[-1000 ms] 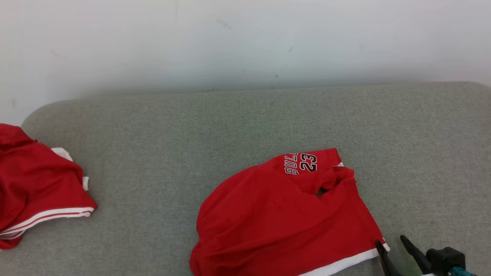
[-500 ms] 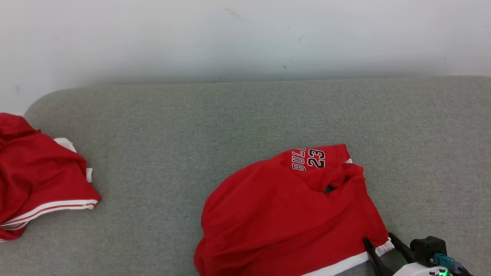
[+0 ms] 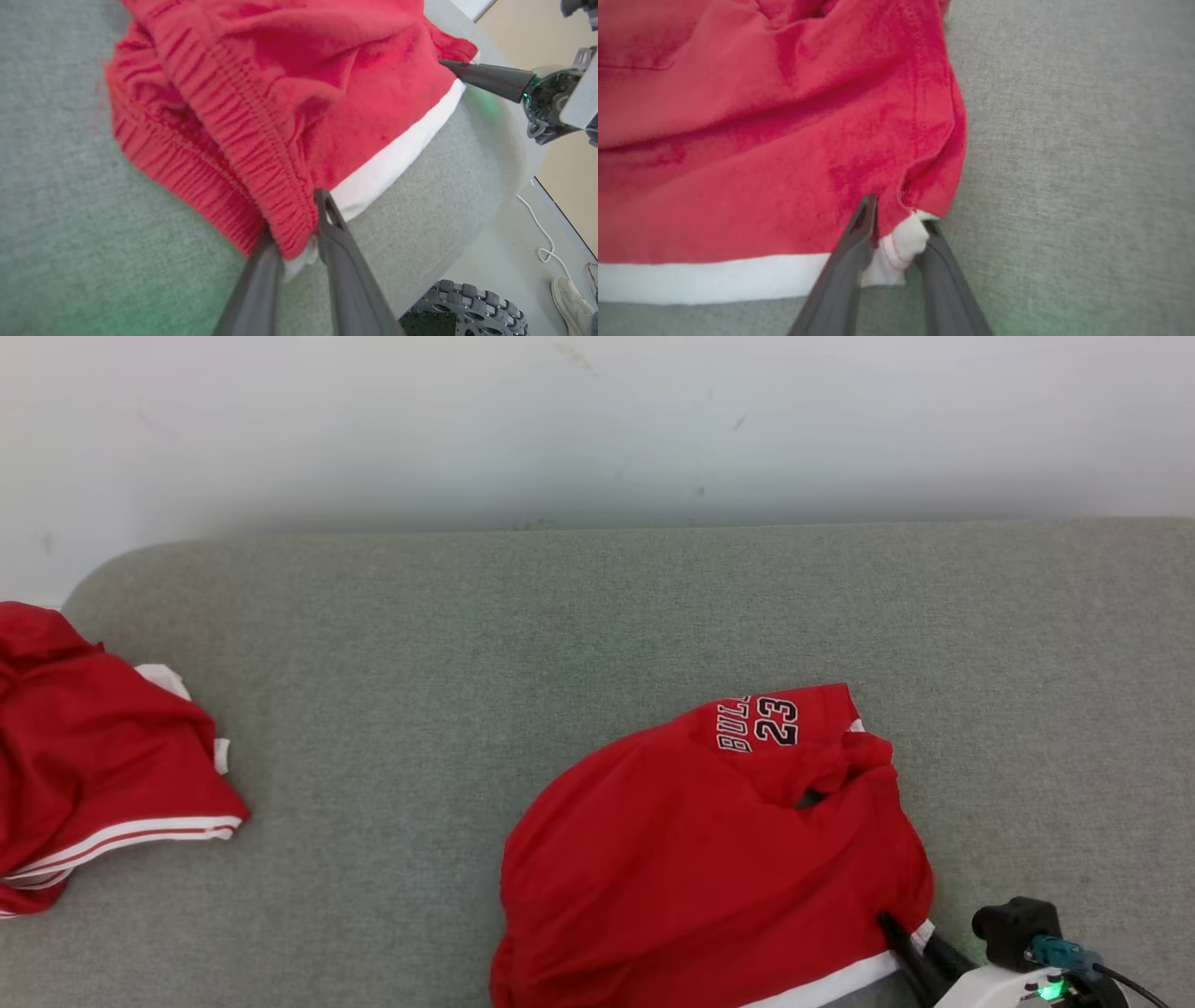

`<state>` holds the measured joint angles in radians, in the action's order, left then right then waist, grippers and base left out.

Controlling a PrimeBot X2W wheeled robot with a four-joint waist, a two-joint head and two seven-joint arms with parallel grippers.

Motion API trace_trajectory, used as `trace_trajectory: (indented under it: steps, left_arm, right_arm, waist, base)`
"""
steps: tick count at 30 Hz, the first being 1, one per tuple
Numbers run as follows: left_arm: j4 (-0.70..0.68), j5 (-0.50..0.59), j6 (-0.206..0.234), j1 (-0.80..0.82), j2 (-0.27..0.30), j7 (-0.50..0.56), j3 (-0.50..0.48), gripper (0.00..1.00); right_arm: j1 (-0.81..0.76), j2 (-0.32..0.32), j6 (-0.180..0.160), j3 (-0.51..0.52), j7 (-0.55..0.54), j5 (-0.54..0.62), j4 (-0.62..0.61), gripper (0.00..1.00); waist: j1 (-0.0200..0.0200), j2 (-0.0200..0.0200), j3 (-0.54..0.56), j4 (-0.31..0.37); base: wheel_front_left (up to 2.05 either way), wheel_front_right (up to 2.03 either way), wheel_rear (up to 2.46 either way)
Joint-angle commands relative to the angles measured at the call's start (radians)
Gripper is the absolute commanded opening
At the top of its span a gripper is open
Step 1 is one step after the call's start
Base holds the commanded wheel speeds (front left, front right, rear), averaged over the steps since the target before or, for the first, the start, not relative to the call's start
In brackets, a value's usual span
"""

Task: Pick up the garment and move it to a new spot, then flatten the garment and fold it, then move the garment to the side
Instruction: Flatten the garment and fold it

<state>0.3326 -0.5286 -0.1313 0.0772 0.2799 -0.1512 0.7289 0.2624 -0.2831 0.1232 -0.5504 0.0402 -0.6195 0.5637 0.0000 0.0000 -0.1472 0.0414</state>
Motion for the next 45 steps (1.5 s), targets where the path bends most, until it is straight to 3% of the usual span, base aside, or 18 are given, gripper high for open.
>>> trace_trajectory:
  steps: [1, 10, 20, 27, 32, 35, 38, 41, 45]
  left_arm:
    - [0.009, -0.021, 0.001, 0.004, 0.007, 0.007, 0.022, 0.0]
    - [-0.086, -0.168, 0.001, 0.011, 0.038, 0.021, 0.031, 0.0]
    - [-0.602, -0.415, 0.008, -0.018, 0.182, 0.16, -0.049, 0.0]
    - [-0.949, -0.526, 0.05, 0.034, 0.237, 0.259, -0.111, 0.0]
    - [-1.094, -0.558, 0.091, 0.134, 0.242, 0.311, -0.174, 0.0]
    - [-1.094, -0.506, 0.114, 0.247, 0.268, 0.341, -0.242, 0.0]
    - [-1.05, -0.493, 0.123, 0.371, 0.261, 0.37, -0.283, 0.0]
    - [-0.942, -0.457, 0.107, 0.519, 0.253, 0.4, -0.302, 0.0]
    - [-0.724, -0.432, 0.071, 0.746, 0.211, 0.424, -0.303, 0.0]
  right_arm:
    - [-0.034, 0.018, 0.012, -0.042, -0.037, -0.014, 0.017, 0.0]
    - [-0.041, -0.056, 0.009, 0.008, -0.015, -0.193, -0.16, 0.0]
    - [-0.197, -0.219, 0.009, 0.208, -0.041, -0.454, -0.636, 0.0]
    - [-0.311, -0.254, 0.009, 0.382, -0.04, -0.55, -1.0, 0.0]
    - [-0.354, -0.244, 0.009, 0.539, -0.059, -0.584, -1.209, 0.0]
    - [-0.317, -0.225, 0.009, 0.607, -0.1, -0.621, -1.292, 0.0]
    - [-0.225, -0.209, 0.009, 0.648, -0.168, -0.646, -1.288, 0.0]
    - [-0.07, -0.182, 0.009, 0.665, -0.258, -0.628, -1.211, 0.0]
    - [0.227, -0.083, 0.009, 0.676, -0.388, -0.553, -1.013, 0.0]
  waist:
    - [0.0, 0.0, 0.003, 0.002]
    - [0.0, 0.0, 0.045, 0.01]
    - [0.0, 0.0, 0.109, 0.029]
    - [0.0, 0.0, 0.107, 0.05]
    - [0.0, 0.0, 0.077, 0.054]
    - [0.0, 0.0, 0.037, 0.057]
    - [0.0, 0.0, -0.032, 0.063]
    - [0.0, 0.0, -0.107, 0.055]
    - [0.0, 0.0, -0.217, 0.04]
  base:
    - [0.0, 0.0, 0.0]
    - [0.0, 0.0, 0.0]
    - [0.0, 0.0, 0.0]
    - [0.0, 0.0, 0.0]
    - [0.0, 0.0, 0.0]
    - [0.0, 0.0, 0.0]
    - [0.0, 0.0, 0.0]
    - [0.0, 0.0, 0.0]
    - [0.0, 0.0, 0.0]
